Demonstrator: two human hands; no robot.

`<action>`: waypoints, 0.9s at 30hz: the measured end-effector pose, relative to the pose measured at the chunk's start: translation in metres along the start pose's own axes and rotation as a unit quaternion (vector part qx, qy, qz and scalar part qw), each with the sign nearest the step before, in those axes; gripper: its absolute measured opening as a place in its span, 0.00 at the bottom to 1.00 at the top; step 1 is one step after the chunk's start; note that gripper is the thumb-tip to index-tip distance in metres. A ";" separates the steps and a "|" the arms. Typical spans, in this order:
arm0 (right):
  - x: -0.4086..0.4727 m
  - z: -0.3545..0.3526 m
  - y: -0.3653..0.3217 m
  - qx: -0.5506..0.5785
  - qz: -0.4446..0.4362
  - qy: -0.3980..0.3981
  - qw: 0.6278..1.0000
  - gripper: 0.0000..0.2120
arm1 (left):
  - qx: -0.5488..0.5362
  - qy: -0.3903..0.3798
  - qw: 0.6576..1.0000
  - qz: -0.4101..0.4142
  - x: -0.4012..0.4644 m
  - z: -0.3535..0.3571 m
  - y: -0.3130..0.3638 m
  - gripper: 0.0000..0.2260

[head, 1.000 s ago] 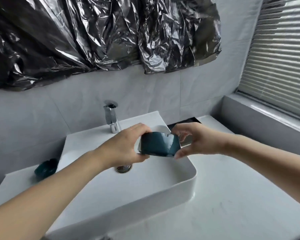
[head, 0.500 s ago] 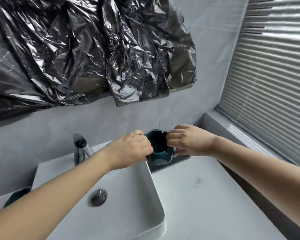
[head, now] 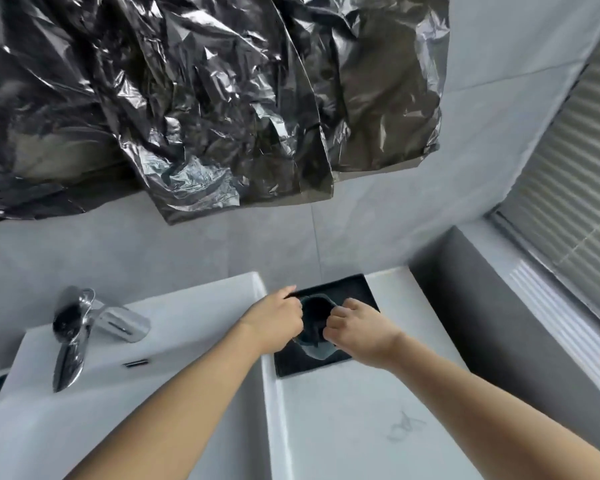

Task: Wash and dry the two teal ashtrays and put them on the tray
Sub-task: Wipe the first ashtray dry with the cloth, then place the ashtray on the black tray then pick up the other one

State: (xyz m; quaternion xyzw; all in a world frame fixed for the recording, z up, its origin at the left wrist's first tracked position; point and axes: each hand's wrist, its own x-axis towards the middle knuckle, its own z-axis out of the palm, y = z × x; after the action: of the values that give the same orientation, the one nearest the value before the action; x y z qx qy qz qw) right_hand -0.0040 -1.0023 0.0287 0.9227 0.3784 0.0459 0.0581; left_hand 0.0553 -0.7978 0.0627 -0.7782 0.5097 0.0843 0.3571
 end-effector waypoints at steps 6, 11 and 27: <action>0.024 0.038 0.004 0.039 0.006 -0.010 0.999 0.15 | -0.013 -0.086 0.996 -0.026 0.034 0.023 -0.002 0.09; 0.047 0.056 0.003 0.053 0.011 0.016 0.998 0.13 | -0.006 -0.141 0.989 -0.043 0.047 0.038 -0.009 0.10; 0.027 0.042 -0.019 0.316 0.229 0.034 0.920 0.23 | -0.262 0.035 0.938 -0.224 0.008 0.023 0.008 0.13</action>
State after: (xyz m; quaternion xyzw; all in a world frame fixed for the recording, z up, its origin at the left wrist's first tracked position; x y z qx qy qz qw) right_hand 0.0080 -0.9730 -0.0144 0.9522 0.1538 -0.0324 -0.2619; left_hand 0.0575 -0.7904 0.0379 -0.9409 0.2937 0.1056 0.1318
